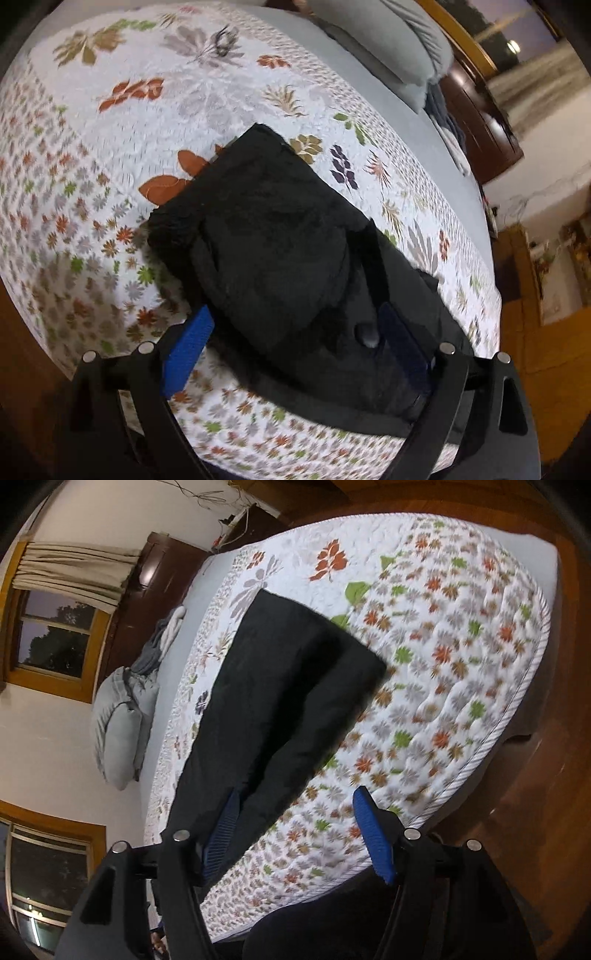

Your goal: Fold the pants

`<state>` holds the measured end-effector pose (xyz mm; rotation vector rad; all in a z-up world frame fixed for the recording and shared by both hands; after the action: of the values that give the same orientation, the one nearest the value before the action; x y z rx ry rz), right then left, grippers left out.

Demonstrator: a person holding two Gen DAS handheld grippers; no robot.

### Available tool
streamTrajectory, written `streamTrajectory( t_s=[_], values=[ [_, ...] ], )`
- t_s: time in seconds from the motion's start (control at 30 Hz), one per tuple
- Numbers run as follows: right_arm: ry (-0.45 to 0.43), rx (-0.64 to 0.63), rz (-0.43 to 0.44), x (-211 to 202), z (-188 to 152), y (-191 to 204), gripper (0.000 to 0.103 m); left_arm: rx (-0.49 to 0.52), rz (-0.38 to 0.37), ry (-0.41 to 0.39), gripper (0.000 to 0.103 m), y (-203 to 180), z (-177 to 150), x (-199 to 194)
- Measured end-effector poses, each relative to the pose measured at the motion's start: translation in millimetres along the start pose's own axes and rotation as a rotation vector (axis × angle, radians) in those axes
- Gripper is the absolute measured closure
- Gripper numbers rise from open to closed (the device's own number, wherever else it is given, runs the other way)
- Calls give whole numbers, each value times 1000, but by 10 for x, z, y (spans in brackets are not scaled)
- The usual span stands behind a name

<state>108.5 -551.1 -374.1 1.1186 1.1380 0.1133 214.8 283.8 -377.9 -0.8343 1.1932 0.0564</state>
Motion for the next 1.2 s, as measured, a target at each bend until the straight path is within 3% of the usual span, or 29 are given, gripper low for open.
streamTrajectory(
  t_s=[0.03, 0.1, 0.13, 0.2, 0.4, 0.6, 0.67, 0.73, 0.77, 0.93, 1.2],
  values=[
    [-5, 12, 22, 8, 15, 16, 36, -15, -9, 5, 19, 2, 15, 28],
    [-17, 31, 54, 7, 55, 42, 36, -8, -7, 18, 37, -27, 19, 76],
    [-29, 36, 76, -6, 108, 77, 36, 1, 15, 23, 41, -29, 15, 106],
    [-51, 47, 107, -27, 211, 114, 36, 11, 27, 34, 61, -20, 4, 146],
    [-71, 78, 142, 91, 523, 207, 36, 0, 50, 29, 86, 48, 26, 171],
    [-102, 143, 138, 290, 798, 149, 38, -19, 84, 50, 95, 100, 45, 223],
    [-106, 169, 141, 339, 867, 120, 50, -9, 111, 55, 96, 82, 49, 224],
    [-95, 174, 110, 377, 892, 90, 90, -9, 129, 55, 98, 61, 59, 210],
    [-93, 167, 99, 380, 907, 100, 94, -12, 134, 56, 99, 56, 65, 202],
    [-92, 109, 62, 293, 891, 225, 98, -24, 122, 61, 99, 30, 95, 112],
    [-71, 97, 27, 170, 718, 20, 98, -23, 107, 82, 99, 70, 16, 16]
  ],
)
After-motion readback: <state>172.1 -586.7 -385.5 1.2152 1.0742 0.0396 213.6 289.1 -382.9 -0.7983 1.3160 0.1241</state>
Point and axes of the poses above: each gripper's, at about its wrist camera, not at the fingertips, and x roughly the way its jaws point, y to its left, z to its top, the point moved 10 cm from there along x, roughly the way its jaws point, and after that the axes turned 15 degrees about y, right-handed, at the moved point
